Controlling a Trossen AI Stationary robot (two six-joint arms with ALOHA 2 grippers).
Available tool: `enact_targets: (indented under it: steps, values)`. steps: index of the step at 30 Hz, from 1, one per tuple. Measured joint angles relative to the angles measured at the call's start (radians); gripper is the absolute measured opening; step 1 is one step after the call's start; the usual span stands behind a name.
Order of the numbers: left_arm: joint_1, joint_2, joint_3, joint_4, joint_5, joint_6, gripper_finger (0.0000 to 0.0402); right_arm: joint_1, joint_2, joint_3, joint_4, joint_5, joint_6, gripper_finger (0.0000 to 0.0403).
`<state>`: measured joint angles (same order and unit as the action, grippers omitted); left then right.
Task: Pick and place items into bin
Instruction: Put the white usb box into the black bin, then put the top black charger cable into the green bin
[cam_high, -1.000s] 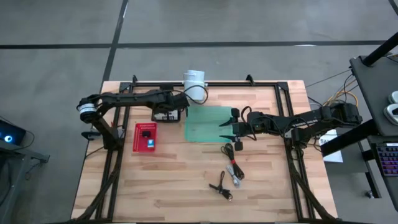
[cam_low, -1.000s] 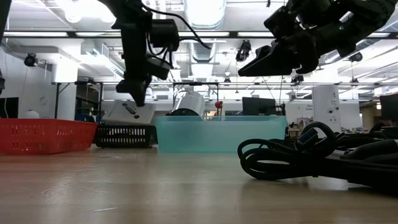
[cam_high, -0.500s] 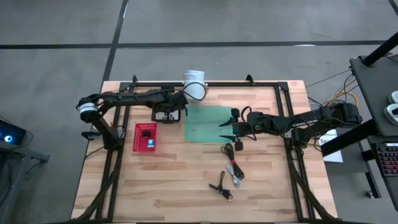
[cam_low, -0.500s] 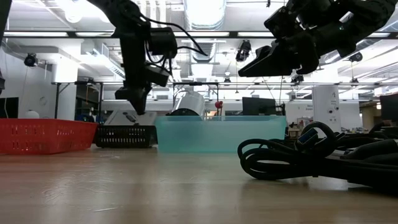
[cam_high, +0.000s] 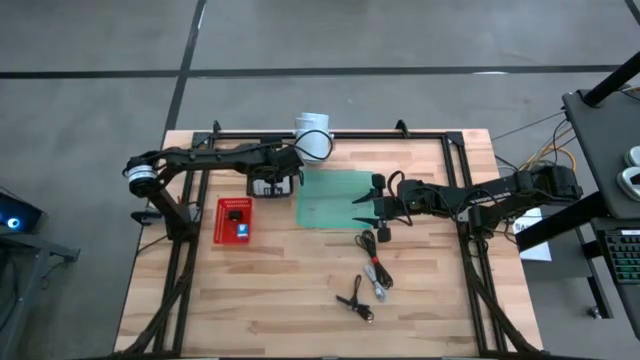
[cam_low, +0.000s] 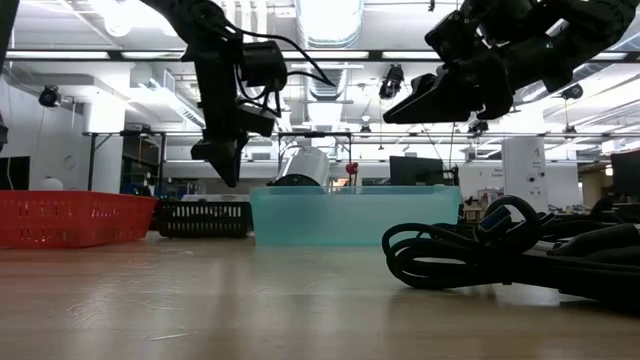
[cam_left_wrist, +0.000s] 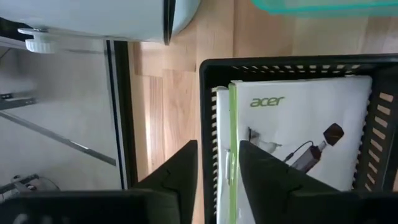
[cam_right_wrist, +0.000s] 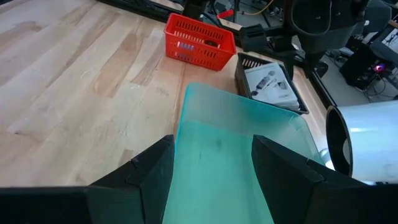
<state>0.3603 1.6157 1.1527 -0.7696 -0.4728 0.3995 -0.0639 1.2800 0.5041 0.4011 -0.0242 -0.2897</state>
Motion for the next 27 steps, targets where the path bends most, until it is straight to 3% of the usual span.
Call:
enact_targets:
  steps: [7, 10, 15, 17, 27]
  values:
    - [-0.02, -0.044, 0.039, 0.001, 0.014, -0.19, 0.0115, 0.0, 0.0, -0.001, 0.0, 0.0, -0.001, 0.0201]
    - [-0.029, -0.107, 0.028, 0.01, 0.112, -0.242, 0.0115, 0.0, 0.0, -0.001, -0.001, 0.0, 0.015, 0.0201]
    - [-0.05, -0.238, -0.034, 0.085, 0.359, -0.341, 0.0115, 0.0, 0.0, -0.002, -0.001, -0.006, 0.002, 0.0201]
    - [-0.073, -0.302, -0.075, 0.147, 0.409, -0.37, 0.0115, 0.001, 0.0, -0.005, 0.001, -0.007, 0.001, 0.0201]
    - [-0.263, -0.623, -0.436, 0.586, 0.416, -0.414, 0.0115, 0.005, -0.001, -0.015, 0.082, -0.003, 0.026, 0.0201]
